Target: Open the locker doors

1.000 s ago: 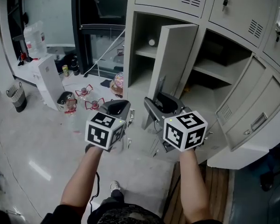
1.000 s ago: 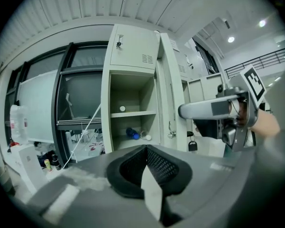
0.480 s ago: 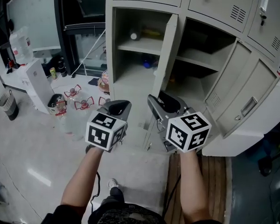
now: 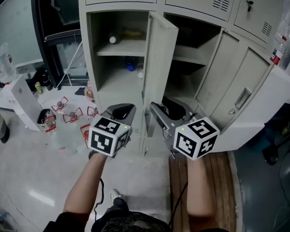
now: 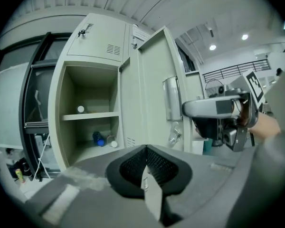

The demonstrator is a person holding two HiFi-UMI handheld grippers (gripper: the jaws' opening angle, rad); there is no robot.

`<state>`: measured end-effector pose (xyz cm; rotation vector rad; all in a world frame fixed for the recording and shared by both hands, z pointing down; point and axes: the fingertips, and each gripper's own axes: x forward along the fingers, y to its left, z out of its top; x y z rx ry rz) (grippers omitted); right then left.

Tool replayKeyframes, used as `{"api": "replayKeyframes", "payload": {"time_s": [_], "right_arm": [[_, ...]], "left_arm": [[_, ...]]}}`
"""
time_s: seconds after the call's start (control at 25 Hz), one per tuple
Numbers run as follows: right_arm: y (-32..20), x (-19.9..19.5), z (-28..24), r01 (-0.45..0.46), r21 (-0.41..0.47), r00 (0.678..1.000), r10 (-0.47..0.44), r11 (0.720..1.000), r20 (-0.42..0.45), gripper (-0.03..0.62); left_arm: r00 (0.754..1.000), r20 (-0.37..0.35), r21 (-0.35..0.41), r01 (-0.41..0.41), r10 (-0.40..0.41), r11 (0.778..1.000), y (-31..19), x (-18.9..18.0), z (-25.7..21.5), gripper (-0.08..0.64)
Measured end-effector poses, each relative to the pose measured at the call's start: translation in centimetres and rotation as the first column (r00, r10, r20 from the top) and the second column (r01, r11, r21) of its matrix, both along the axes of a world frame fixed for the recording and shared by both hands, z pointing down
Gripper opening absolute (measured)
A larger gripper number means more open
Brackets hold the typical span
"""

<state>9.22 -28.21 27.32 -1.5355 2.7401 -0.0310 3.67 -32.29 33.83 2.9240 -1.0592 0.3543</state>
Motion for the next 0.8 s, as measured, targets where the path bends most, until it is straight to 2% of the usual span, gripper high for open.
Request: {"api": "replayKeyframes", "payload": {"time_s": [0.12, 0.4, 0.64, 0.8], "right_arm": [[0.3, 2.0, 0.0, -0.044, 0.001, 0.999, 0.044, 0.999, 0.002, 0.156], [0.7, 6.7, 0.0, -0.173, -0.008, 0.985, 0.173, 0.985, -0.006, 0.103], [0.5, 7.8, 0.0, -0.21, -0.015, 0.978, 0.21, 0.978, -0.005, 0.095], [0.5, 7.8, -0.1, -0.208, -0.014, 0.978, 0.208, 0.978, -0.012, 0.095]], "left_arm": [[0.999, -0.002, 0.0, -0.04, 0.04, 0.999, 0.1, 2.0, -0.1, -0.002], [0.989, -0.002, 0.0, -0.147, 0.147, 0.989, 0.7, 6.5, -0.2, -0.002], [0.984, -0.006, 0.01, -0.179, 0.179, 0.984, 0.3, 7.7, -0.8, -0.002], [0.985, -0.009, 0.012, -0.171, 0.171, 0.985, 0.4, 7.8, -1.2, -0.002]]}}
